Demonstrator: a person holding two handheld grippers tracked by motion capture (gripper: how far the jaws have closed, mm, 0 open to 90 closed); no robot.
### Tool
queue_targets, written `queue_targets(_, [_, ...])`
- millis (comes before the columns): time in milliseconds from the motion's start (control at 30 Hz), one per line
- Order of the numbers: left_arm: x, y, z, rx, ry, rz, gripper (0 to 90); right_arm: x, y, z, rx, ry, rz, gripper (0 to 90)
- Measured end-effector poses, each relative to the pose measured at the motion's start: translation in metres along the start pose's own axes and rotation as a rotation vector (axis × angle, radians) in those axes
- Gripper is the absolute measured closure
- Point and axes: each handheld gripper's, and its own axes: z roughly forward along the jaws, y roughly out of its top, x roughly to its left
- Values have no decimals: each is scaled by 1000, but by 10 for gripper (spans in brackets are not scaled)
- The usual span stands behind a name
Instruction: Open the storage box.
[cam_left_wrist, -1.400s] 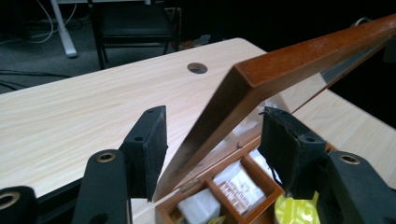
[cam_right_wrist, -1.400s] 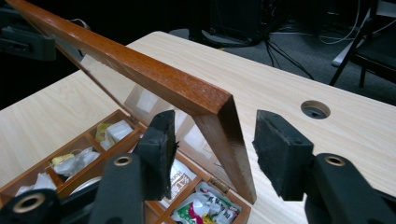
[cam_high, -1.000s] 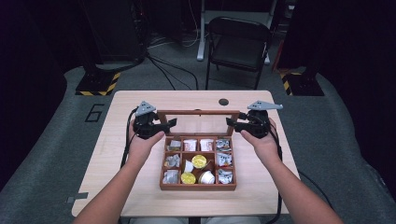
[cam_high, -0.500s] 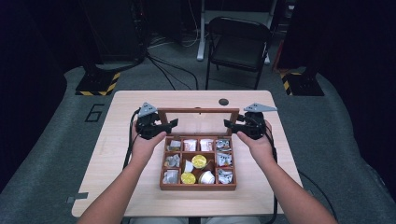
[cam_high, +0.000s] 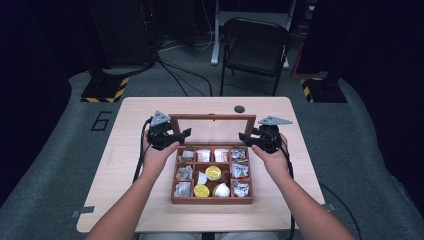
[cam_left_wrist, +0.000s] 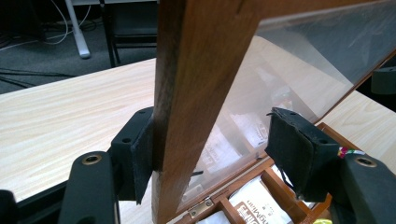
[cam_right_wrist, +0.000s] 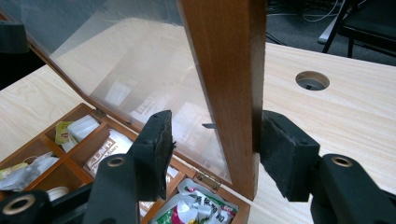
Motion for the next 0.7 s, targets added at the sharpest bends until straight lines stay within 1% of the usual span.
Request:
queue_targets(200, [1,-1,4,3,4,-1,342,-1,0,3,-9,-1,11,461])
queue_targets(267, [2,-2,5,1,-2,-9,342,-1,0,5,-11,-3,15,461])
queue_targets(367, [4,-3,8,12,-7,-12,342,-2,1,7,-8,-2,20,455])
queue_targets(467, [4,-4,9,11,-7,-17,341,-3,1,8,-9,3,26,454])
queue_targets(500, [5,-5,10,8,-8,-18,341,-2,1,8,-9,3,39,456])
queue_targets(567, [6,-5,11,10,-10,-20,341,-4,1,9,-13,2,34,456])
queue_targets(600, [7,-5,12,8,-13,-22,341,-4,1,9,-13,2,34,456])
queue_targets(633, [7,-6,12,4,-19,-47,338,-4,1,9,-15,3,41,456])
queue_targets(700, [9,-6,13,6,-21,-40,339,-5,1,10,-17,7,44,454])
